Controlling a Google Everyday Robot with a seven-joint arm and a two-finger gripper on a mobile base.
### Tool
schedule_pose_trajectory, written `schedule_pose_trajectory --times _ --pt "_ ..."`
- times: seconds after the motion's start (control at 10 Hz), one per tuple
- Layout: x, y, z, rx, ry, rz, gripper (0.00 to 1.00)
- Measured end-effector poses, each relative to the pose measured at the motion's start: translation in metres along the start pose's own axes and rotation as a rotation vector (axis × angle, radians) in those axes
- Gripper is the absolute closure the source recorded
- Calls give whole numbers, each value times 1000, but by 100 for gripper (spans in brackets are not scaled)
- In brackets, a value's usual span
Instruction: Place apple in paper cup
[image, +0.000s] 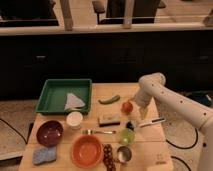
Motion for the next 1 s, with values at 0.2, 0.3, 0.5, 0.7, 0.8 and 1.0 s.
schedule_pose_trajectory --times 0.2,0.3,0.5,0.7,0.8,1.0 --pt "-1 -2 3 -3 -8 -17 20" --pt "-2 -2 4 -7 -11 -25 20" --pt "-2 -4 7 -6 -18 -43 20" --pt "-2 -5 10 -7 -24 -64 20" --pt "-2 -3 12 -11 -28 -72 20" --pt "-2 2 15 -18 -35 -75 20"
